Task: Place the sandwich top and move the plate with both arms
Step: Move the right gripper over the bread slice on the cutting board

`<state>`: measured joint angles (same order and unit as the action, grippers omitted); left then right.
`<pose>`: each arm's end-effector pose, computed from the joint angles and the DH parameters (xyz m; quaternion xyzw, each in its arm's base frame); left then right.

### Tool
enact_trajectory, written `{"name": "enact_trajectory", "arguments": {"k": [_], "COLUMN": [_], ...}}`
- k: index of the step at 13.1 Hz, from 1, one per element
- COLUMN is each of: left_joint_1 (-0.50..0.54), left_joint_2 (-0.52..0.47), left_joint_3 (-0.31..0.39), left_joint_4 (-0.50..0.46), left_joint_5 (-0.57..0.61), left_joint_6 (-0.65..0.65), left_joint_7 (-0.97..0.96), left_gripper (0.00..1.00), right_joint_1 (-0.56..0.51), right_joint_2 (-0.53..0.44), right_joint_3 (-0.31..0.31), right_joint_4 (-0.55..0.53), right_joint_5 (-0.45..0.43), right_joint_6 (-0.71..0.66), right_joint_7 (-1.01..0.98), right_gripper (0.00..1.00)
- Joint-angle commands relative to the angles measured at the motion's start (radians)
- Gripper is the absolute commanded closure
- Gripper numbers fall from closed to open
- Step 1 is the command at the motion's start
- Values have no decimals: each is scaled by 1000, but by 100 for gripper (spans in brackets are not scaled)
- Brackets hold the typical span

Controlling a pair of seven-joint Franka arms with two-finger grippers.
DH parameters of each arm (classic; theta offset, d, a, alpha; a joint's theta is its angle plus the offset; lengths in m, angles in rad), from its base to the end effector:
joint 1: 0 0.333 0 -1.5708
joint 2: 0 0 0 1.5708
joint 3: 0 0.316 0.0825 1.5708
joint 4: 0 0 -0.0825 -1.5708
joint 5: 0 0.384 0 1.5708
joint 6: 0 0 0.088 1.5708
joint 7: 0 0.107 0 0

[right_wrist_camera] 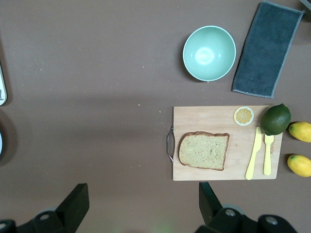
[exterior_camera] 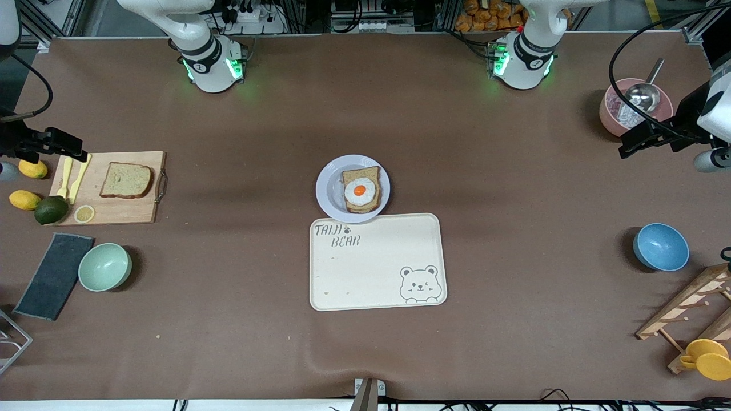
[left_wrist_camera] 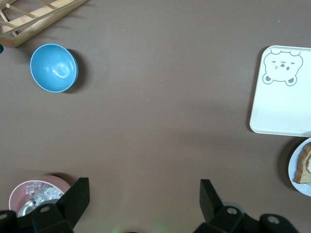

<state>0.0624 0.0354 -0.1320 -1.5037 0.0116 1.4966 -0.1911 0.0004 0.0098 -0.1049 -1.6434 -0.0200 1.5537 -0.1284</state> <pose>0.5569 -0.0361 0.6300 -0.9979 -0.0610 0.0205 0.0062 0.5488 -0.0595 0.5836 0.9986 0.0122 -0.0506 0.0047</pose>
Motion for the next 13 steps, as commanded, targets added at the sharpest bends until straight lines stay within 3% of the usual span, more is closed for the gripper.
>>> {"name": "enact_trajectory", "arguments": {"k": [1,4,9,11,13], "left_joint_1": [4,-1,-9,-12,-12], "left_joint_2": [3,14,31,32,34], "left_joint_3": [0,5,-1,-3,-1], "left_joint_4": [-3,0,-1,-3,-3], "left_joint_5": [-5,-4,-2,-2,-2], "left_joint_6": [11,17,22,22,24], "left_joint_7": [-11,-13,-14,-14,-14], "left_gripper": [0,0,0,0,0], "right_joint_1": [-34,-126,-252,-310,-344], "right_joint_2": [-4,24,154,218,260], "right_joint_3": [8,8,8,8,8], "right_joint_4": [-21,-91,-90,-90,-93], "right_joint_5": [-5,29,48,130,140], "right_joint_6": [12,104,176,197,201], "right_joint_7": [-16,-127,-250,-374,-402], "right_gripper": [0,0,0,0,0]}}
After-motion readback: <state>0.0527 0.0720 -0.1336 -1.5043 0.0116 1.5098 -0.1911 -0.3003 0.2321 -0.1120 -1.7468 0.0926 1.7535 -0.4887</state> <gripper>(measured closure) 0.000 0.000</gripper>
